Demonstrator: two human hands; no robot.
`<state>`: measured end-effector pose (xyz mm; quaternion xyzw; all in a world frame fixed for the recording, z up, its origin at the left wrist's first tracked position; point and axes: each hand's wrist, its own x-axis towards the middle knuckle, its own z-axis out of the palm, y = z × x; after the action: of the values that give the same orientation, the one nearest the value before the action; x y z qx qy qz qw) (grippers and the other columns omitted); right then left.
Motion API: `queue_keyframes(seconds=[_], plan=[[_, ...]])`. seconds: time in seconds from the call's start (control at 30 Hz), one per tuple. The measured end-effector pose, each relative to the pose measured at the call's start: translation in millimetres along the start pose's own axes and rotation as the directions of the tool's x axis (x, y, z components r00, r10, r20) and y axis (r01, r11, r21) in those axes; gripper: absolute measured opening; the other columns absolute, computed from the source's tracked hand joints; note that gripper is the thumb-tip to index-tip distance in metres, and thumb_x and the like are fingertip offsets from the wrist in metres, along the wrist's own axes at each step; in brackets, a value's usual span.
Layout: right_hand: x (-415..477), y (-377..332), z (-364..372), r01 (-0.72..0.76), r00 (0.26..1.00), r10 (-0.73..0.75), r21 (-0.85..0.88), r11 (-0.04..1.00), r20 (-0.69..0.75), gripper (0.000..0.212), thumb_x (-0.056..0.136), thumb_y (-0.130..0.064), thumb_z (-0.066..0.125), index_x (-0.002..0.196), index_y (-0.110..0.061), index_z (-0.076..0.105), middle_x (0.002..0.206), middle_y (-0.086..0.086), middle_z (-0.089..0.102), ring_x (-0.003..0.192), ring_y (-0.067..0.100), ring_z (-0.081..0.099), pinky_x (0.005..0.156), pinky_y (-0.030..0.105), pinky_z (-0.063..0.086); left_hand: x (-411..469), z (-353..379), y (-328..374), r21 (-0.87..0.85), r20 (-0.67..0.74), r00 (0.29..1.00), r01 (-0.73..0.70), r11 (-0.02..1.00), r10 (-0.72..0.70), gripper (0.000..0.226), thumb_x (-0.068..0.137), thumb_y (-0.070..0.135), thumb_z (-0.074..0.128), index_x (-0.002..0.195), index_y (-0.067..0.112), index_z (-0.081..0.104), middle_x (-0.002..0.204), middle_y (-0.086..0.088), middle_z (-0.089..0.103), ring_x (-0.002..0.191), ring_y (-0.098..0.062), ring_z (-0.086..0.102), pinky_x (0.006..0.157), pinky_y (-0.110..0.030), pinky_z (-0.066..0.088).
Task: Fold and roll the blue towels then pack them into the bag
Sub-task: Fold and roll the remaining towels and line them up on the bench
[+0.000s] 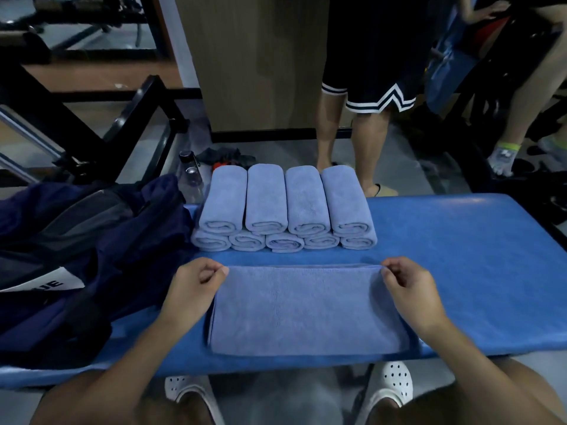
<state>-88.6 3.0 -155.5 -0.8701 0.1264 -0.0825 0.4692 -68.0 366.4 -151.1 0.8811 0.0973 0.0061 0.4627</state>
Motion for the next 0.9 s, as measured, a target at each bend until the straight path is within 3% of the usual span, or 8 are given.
queue_keyframes(seconds=[0.13,0.27,0.47,0.6,0.7,0.8,0.9], plan=[[7,0,6,0.069,0.996,-0.074,-0.122,0.990,-0.040,0.012,0.093,-0.009,0.060,0.090,-0.020,0.062,0.077,-0.011,0.066,0.077,0.001,0.061,0.067,0.007,0.043,6,9,0,0.051,-0.038,0.999,0.013,0.999,-0.011,0.016,0.091,0.023,0.069,0.076,0.019,0.067,0.066,0.009,0.070,0.063,-0.004,0.065,0.066,-0.032,0.054],[13,0,10,0.067,0.994,-0.081,-0.180,0.981,-0.068,0.007,0.093,-0.012,0.061,0.091,-0.018,0.064,0.075,-0.011,0.063,0.074,-0.005,0.056,0.064,0.000,0.038,8,12,3,0.076,-0.062,0.997,0.038,0.996,-0.033,0.015,0.092,0.026,0.067,0.079,0.020,0.066,0.067,0.008,0.070,0.069,-0.008,0.066,0.063,-0.026,0.048],[15,0,12,0.037,0.994,-0.062,-0.252,0.967,-0.090,0.007,0.094,-0.014,0.060,0.094,-0.013,0.067,0.073,-0.006,0.062,0.069,0.009,0.056,0.058,0.006,0.036,9,13,4,0.099,-0.067,0.997,0.042,0.994,-0.035,0.014,0.093,0.027,0.067,0.081,0.021,0.066,0.071,0.010,0.071,0.071,-0.007,0.066,0.064,-0.025,0.048],[14,0,14,0.015,0.995,-0.037,-0.230,0.973,-0.096,0.010,0.093,-0.011,0.061,0.101,-0.008,0.066,0.075,-0.005,0.061,0.069,0.003,0.054,0.061,0.004,0.039,6,14,7,0.087,-0.084,0.996,0.014,0.996,-0.006,0.012,0.094,0.027,0.066,0.084,0.020,0.066,0.068,0.009,0.069,0.067,-0.007,0.065,0.062,-0.025,0.048],[9,-1,12,0.023,0.997,-0.039,-0.224,0.974,-0.069,0.026,0.093,-0.016,0.062,0.117,-0.007,0.060,0.096,0.001,0.061,0.087,0.017,0.058,0.078,0.022,0.043,-2,14,8,0.051,-0.091,0.995,-0.027,0.998,0.032,0.009,0.096,0.026,0.061,0.097,0.018,0.065,0.080,0.005,0.068,0.073,-0.013,0.065,0.069,-0.031,0.052],[-7,-2,6,0.208,0.973,-0.231,-0.432,0.877,-0.001,0.033,0.095,-0.021,0.055,0.124,-0.007,0.056,0.120,0.010,0.057,0.106,0.030,0.053,0.089,0.044,0.045,-15,11,4,0.241,-0.147,0.961,-0.195,0.951,0.234,0.017,0.100,0.022,0.053,0.111,0.015,0.063,0.105,0.005,0.056,0.082,-0.010,0.058,0.076,-0.032,0.050],[-31,-5,9,0.418,0.906,-0.363,-0.604,0.678,0.220,0.047,0.097,-0.037,0.037,0.132,-0.011,0.054,0.138,0.008,0.053,0.126,0.029,0.049,0.101,0.043,0.036,-26,17,3,0.417,-0.012,0.832,-0.499,0.760,0.554,0.030,0.097,0.020,0.045,0.112,0.009,0.068,0.113,-0.004,0.064,0.103,-0.022,0.061,0.092,-0.037,0.046]])
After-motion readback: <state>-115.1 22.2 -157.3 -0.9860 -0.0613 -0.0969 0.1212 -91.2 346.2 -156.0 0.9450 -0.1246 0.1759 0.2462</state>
